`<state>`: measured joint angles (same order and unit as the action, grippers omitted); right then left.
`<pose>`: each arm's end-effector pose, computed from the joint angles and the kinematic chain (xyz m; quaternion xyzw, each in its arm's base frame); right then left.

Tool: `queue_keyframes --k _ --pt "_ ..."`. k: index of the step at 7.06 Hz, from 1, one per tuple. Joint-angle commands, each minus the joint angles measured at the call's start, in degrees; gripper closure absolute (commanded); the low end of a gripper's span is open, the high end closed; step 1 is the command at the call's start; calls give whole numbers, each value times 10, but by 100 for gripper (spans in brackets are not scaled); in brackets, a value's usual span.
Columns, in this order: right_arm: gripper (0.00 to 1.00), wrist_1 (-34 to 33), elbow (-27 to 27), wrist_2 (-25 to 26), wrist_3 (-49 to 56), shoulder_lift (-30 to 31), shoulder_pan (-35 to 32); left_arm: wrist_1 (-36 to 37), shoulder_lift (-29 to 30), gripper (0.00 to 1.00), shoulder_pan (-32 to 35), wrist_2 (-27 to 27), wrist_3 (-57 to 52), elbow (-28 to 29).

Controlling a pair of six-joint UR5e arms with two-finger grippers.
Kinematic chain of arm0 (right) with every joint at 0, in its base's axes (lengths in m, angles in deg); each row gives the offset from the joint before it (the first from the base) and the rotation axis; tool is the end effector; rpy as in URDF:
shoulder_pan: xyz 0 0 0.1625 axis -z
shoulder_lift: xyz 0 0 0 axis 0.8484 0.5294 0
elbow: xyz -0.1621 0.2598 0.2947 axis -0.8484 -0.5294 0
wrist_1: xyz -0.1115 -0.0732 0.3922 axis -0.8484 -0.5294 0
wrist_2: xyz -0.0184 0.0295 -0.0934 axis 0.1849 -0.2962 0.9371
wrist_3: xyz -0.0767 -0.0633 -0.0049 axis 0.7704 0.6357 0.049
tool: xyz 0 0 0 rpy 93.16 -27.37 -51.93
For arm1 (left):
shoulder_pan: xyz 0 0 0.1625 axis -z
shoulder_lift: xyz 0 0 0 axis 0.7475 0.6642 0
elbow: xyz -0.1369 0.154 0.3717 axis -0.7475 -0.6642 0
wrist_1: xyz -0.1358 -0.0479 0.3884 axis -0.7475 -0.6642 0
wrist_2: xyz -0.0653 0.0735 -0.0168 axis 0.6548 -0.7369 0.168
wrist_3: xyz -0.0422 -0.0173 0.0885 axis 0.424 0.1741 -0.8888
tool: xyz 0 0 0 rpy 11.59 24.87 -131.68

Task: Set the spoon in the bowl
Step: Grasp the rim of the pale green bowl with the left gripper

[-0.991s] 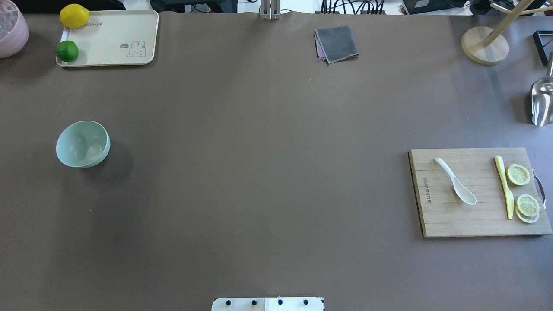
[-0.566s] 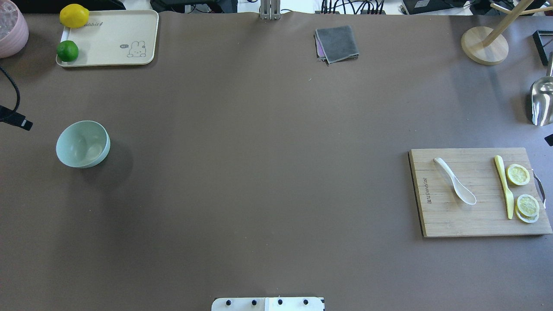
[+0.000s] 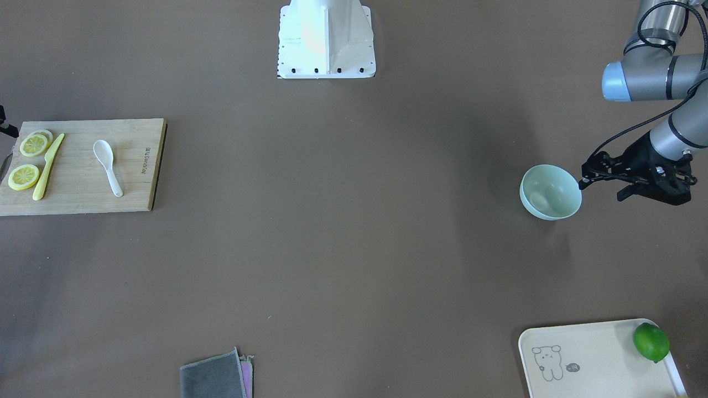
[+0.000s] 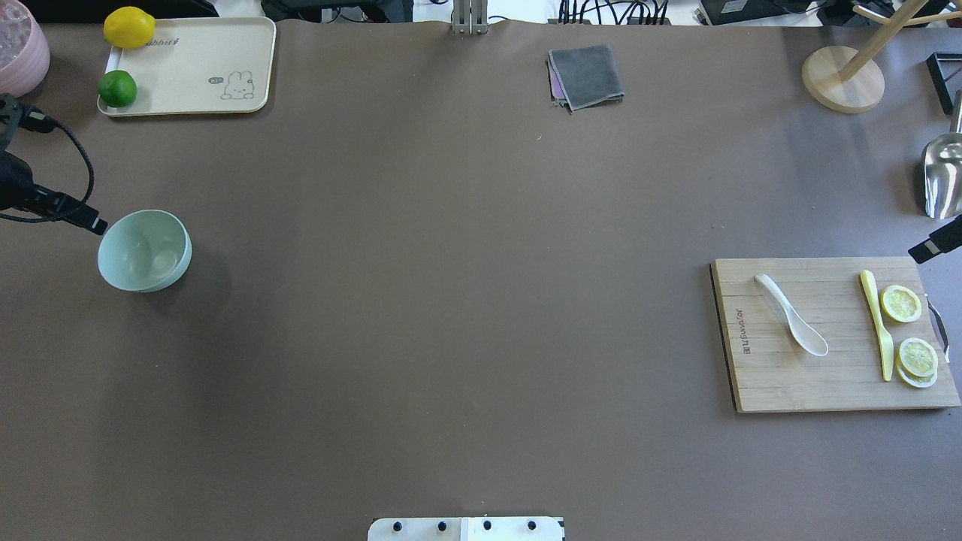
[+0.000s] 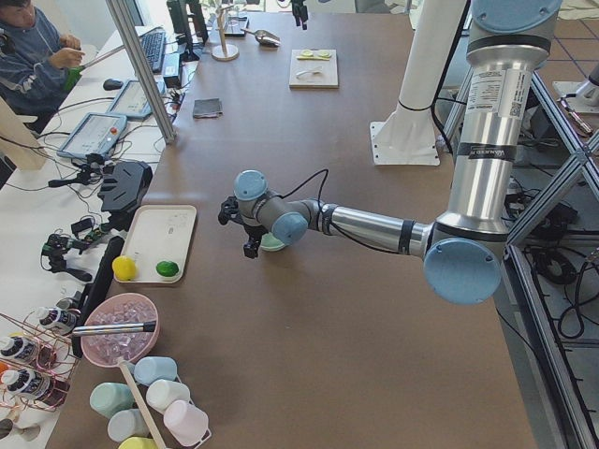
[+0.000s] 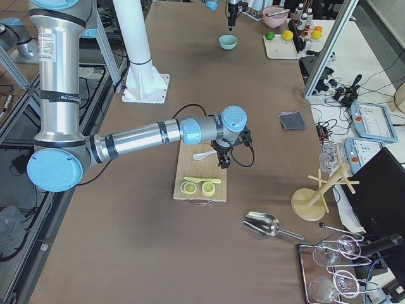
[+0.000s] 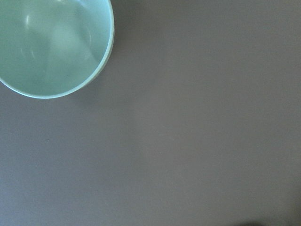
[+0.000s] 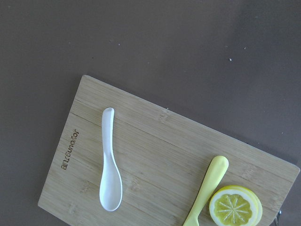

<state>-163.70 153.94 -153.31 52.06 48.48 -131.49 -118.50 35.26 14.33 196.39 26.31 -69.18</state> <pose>-0.0845 -0.4653 0.5216 0.0381 -0.4681 -0.2052 0.8587 0.1975 -0.5283 0.5480 0.0908 0.4257 0.1253 0.8915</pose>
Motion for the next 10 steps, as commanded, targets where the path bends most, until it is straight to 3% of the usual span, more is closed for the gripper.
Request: queue_keyframes --k 1,2,3,5,6,9,10 --pt "2 0 -1 1 0 -8 6 -46 13 16 -28 -21 27 33" --pt "2 0 -1 1 0 -9 9 -50 15 35 -36 -32 37 35" --pt "2 -1 -1 1 -1 -10 9 -51 16 64 -37 -32 37 35" --pt "2 -1 -1 0 -1 -12 9 -51 15 73 -40 -33 40 30" --pt "2 -1 -1 0 -1 -12 9 -51 15 96 -40 -28 50 28" --pt "2 0 3 1 -103 -42 31 -46 23 100 -50 -28 190 -43" --pt "2 0 4 7 -118 -48 36 -42 53 100 -69 -29 268 -67"
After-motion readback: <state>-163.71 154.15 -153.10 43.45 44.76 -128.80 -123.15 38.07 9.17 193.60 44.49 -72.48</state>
